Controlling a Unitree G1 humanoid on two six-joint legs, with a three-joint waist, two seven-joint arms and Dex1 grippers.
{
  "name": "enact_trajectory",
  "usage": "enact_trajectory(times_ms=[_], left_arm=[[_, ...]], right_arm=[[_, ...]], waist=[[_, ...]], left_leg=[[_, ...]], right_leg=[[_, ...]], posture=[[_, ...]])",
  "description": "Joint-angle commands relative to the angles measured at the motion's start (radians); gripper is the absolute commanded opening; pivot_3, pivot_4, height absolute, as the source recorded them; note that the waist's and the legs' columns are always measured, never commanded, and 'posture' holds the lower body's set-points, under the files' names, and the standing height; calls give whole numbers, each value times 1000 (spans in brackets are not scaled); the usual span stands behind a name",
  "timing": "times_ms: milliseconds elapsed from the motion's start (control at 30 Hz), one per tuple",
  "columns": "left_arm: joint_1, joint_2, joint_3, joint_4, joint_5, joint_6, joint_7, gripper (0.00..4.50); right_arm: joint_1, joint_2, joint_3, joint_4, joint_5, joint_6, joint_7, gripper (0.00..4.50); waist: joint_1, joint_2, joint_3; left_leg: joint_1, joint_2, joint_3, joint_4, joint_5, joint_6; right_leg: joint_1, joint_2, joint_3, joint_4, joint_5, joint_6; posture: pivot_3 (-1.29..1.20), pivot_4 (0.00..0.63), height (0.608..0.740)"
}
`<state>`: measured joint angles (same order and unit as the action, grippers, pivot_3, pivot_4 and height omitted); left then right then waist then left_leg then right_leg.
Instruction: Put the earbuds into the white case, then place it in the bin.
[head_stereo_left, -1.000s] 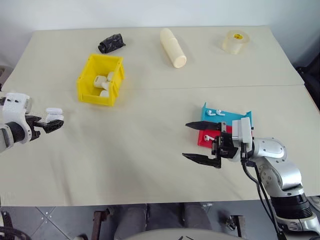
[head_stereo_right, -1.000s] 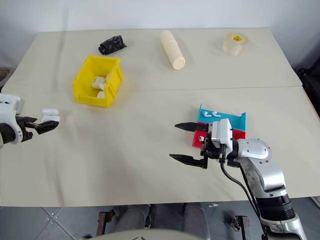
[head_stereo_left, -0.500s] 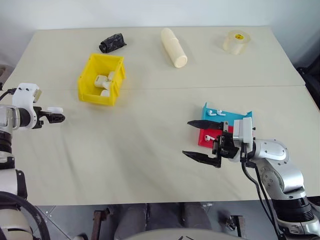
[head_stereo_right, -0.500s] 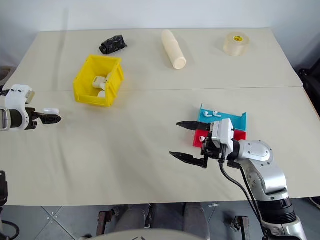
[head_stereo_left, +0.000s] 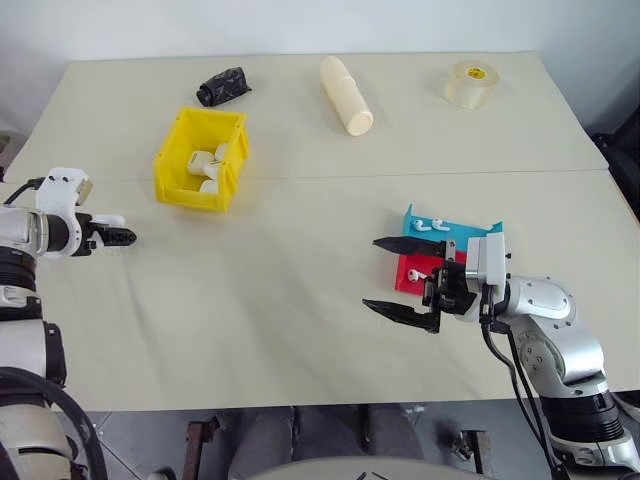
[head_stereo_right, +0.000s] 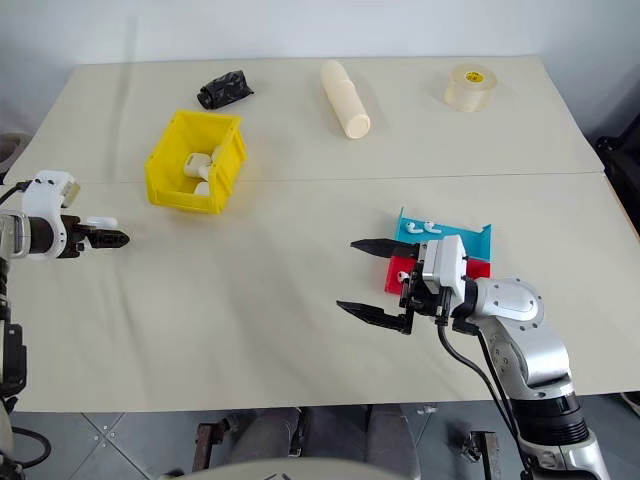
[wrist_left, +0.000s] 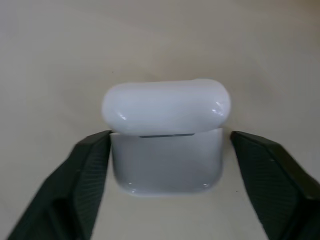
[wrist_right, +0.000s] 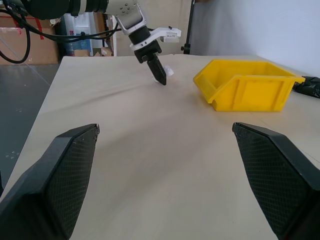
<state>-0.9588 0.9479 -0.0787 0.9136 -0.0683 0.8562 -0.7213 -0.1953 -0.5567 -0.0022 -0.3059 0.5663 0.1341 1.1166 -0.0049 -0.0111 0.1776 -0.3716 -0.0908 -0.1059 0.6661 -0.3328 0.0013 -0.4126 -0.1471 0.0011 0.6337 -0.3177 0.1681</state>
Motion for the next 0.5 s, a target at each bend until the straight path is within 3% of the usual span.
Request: enact_trajectory(times_ms=[33, 133, 233, 500], left_arm=[[10, 18, -11, 6, 44, 19, -5, 2808], [20, 26, -1, -8, 44, 19, -16, 2809], [94, 28, 85, -114, -27, -42, -56, 2809], [589, -67, 502, -763, -388, -272, -297, 2809]], right_arm=[[2, 7, -2, -22, 4, -13, -6, 4500], [7, 6, -5, -22, 3, -14, -7, 4500], [14, 5, -7, -24, 1, -14, -10, 4500], [37, -30, -36, -27, 13, 1, -1, 4500]], waist=[[-2, 0, 0], [-3, 0, 0], [-8, 0, 0], [-9, 0, 0]], left_leg=[[0, 0, 1, 0, 0, 0], [1, 0, 1, 0, 0, 0], [1, 0, 1, 0, 0, 0], [-1, 4, 0, 1, 0, 0]], right_leg=[[0, 0, 0, 1, 0, 0], [-1, 0, 0, 2, 0, 0], [-1, 0, 0, 3, 0, 0], [-1, -2, 0, 1, 0, -1]], posture=[[0, 150, 740], [0, 150, 740], [0, 150, 740], [0, 150, 740]])
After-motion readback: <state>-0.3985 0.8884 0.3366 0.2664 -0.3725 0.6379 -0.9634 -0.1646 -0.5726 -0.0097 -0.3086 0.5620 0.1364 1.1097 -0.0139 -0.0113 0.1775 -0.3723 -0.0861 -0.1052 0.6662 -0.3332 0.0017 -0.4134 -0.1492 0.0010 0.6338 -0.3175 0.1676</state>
